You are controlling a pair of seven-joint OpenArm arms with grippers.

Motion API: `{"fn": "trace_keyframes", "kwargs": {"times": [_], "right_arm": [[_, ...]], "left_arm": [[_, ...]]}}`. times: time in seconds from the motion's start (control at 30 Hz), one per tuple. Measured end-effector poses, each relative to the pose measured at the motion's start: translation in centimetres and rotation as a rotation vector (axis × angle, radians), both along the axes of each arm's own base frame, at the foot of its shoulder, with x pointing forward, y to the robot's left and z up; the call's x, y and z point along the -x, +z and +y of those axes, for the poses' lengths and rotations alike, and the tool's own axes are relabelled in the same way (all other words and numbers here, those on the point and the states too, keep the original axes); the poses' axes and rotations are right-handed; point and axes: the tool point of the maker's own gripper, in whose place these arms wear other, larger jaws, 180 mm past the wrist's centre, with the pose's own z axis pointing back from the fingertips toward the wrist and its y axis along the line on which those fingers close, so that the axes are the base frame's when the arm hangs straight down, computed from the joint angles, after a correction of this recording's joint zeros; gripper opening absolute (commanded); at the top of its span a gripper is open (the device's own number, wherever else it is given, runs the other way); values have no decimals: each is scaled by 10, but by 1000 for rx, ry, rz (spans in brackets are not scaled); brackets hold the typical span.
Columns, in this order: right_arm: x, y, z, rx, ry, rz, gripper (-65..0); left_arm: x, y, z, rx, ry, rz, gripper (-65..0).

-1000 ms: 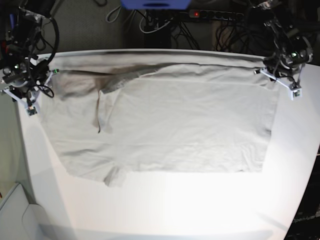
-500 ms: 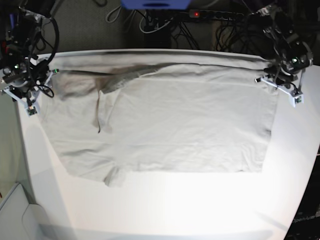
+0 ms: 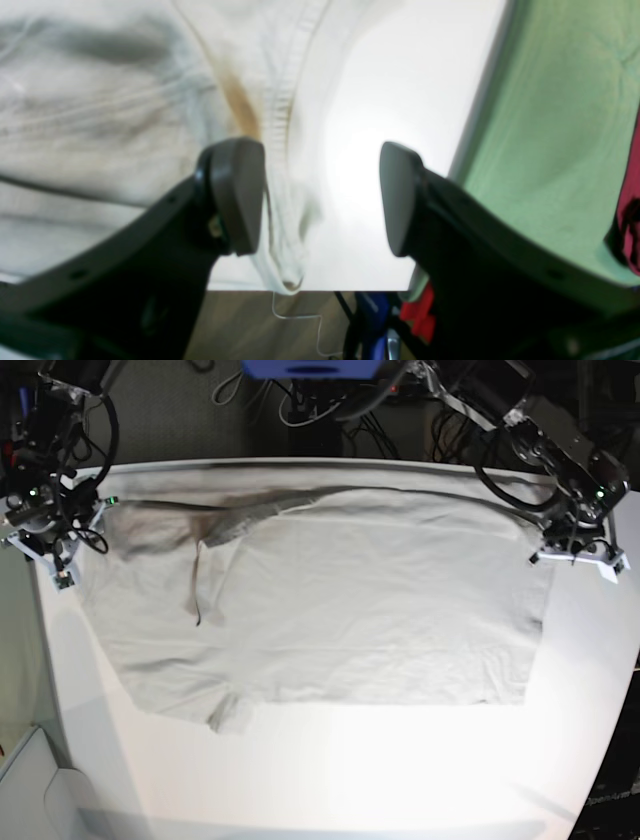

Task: Layout the t-shirt on the table in an organized manner, then fold the t-shirt properly
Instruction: 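Move the left gripper along the shirt's side edge toward the hem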

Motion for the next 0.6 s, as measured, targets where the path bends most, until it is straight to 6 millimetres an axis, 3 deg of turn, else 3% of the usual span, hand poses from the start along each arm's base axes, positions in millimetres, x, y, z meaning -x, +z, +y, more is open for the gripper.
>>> {"fn": "trace_keyframes", "kwargs": {"times": [0.13, 0.3, 0.6], "right_arm": [[0, 0, 0, 0, 0, -1, -277], [0, 0, 0, 0, 0, -1, -277], [0, 0, 1, 0, 3, 1, -277]], "left_arm": [[5, 0, 7, 11, 61, -12, -650], [-7, 8, 17, -26, 109, -88, -650], [-15, -28, 0, 159, 203, -147, -650]]}}
